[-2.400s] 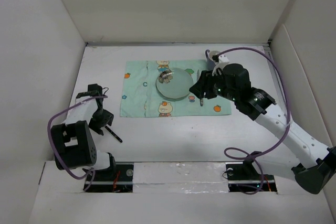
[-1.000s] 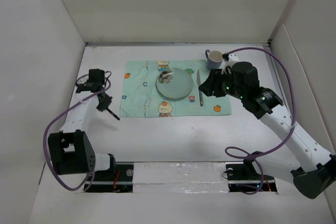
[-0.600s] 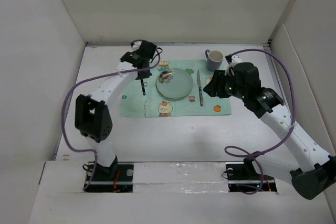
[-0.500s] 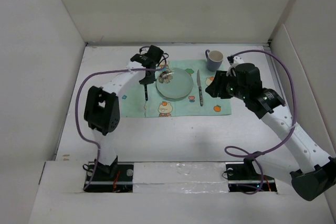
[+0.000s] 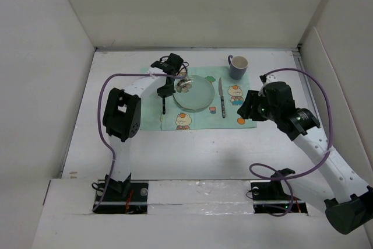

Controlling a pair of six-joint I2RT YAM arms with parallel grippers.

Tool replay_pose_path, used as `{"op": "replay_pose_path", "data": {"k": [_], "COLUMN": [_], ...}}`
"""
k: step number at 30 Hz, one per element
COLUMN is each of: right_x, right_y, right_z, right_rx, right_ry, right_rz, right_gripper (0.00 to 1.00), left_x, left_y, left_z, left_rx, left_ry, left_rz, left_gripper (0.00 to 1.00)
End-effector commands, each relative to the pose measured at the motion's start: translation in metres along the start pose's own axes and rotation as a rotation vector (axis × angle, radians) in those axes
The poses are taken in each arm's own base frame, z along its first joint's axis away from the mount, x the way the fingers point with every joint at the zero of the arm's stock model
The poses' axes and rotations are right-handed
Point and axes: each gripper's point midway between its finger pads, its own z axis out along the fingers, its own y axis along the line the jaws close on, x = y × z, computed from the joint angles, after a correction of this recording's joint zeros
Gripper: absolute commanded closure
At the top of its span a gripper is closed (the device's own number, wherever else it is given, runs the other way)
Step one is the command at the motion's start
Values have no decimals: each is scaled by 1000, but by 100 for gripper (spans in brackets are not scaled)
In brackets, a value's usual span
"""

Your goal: Set the dinner table for one person

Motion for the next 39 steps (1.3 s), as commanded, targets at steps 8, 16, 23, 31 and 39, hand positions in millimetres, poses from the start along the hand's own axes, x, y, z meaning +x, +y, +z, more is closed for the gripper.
{"op": "replay_pose_path", "data": {"k": [8, 16, 23, 31, 39], "right_x": [-1, -7, -8, -19, -63], "right_y": [-12, -16, -16, -15, -3], "right_z": [0, 5, 8, 6, -16], "right_rx": [48, 60, 62, 53, 26], "right_ry": [-20, -23, -16, -38, -159], "right_rz": [27, 28, 22, 27, 30], "right_gripper": [46, 46, 46, 46, 65], "left_x": [5, 11, 14, -12, -64], "left_y": [-6, -8, -6, 7, 28], "left_z": [11, 29, 34, -8, -100], "left_rx": [30, 10, -7, -12, 80], "left_ry": [13, 33, 41, -49, -241], "left_rz": [42, 68, 79, 39, -92], "left_gripper": [100, 100, 88, 53, 42]}}
